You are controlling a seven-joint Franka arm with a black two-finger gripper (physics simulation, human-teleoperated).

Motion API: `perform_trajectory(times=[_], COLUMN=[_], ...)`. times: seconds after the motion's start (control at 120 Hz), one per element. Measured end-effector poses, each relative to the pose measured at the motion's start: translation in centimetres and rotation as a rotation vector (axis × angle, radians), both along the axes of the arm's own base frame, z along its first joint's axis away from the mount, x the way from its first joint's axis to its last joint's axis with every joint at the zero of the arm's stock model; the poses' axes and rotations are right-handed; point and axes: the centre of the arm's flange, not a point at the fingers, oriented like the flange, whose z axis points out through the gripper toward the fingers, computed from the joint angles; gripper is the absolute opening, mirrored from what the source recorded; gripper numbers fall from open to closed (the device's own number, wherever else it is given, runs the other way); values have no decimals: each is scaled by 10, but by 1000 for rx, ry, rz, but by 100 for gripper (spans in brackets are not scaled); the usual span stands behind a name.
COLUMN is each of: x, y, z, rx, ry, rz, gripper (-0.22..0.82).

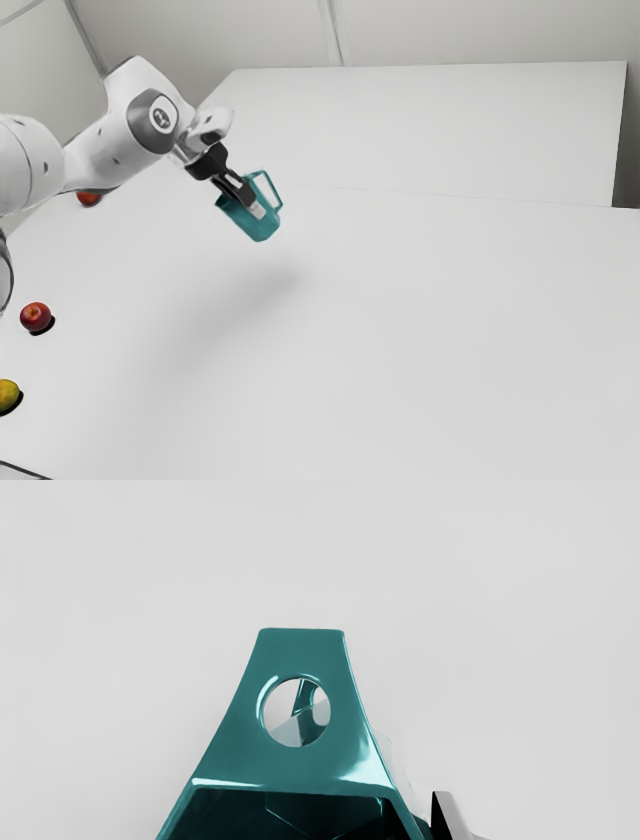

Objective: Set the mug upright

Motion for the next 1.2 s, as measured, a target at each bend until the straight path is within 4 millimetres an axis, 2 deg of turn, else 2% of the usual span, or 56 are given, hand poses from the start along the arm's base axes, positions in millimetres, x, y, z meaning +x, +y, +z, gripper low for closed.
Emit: perform_trajectory(times=[0.108, 0.258, 0.333, 0.475, 0.533, 0.775, 0.925, 1.067, 1.2], x=[27, 34, 11, -64, -80, -91, -102, -103, -102], y=[-2, -15, -25, -44, -49, -59, -57, -53, -48], z=[-32, -60, -63, -65, -71, -79, -100, -104, -105], rx=[134, 226, 236, 226, 227, 229, 232, 231, 221], ry=[63, 115, 143, 179, 188, 190, 223, 226, 231], rz=[-31, -34, -23, 8, 27, 111, 164, 216, 257], gripper=[-17, -16, -17, -17, -17, -17, -17, -17, 11])
